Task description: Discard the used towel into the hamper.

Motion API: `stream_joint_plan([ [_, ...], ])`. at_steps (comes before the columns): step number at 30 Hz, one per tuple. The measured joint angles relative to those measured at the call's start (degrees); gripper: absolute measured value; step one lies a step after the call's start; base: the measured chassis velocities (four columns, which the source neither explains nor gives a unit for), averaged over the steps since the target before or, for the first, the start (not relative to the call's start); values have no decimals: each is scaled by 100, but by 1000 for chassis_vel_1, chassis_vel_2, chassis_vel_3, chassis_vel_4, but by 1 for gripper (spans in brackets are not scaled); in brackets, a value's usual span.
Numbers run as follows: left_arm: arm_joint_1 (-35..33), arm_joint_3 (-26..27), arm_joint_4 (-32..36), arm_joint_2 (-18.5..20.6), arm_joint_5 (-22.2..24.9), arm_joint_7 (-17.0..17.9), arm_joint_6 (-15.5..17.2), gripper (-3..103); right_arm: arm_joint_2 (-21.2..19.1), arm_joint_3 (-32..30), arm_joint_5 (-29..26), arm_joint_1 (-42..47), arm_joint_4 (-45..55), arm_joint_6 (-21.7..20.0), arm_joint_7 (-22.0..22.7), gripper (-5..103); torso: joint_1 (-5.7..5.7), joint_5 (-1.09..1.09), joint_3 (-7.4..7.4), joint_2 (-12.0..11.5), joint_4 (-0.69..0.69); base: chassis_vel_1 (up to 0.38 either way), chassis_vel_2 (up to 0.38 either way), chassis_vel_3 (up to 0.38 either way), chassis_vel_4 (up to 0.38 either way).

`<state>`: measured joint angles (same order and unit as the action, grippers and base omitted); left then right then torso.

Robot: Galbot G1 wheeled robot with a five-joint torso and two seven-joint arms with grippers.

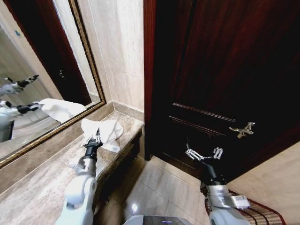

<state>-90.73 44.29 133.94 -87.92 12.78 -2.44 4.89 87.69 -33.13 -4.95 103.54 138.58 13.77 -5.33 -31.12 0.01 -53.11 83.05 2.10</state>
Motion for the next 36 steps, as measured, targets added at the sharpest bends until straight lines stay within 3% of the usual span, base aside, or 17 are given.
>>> stream_joint_plan([
  [9, -706, -74, 982, -163, -332, -145, 65, 7, 11, -84, -186, -23, 113, 87, 191, 100, 1, 0, 0, 0, -1, 0, 0, 0, 0],
  [17, -785, -221, 991, -215, -573, -148, 71, 7, 14, -101, -256, 23, 113, 239, 199, 100, 0, 0, 0, 0, -1, 0, 0, 0, 0],
  [36, -852, -267, 944, -142, -574, -343, 51, 7, 118, -39, -90, 72, 175, 281, 139, 100, 0, -1, 0, 0, -1, -44, -46, -49, -47],
])
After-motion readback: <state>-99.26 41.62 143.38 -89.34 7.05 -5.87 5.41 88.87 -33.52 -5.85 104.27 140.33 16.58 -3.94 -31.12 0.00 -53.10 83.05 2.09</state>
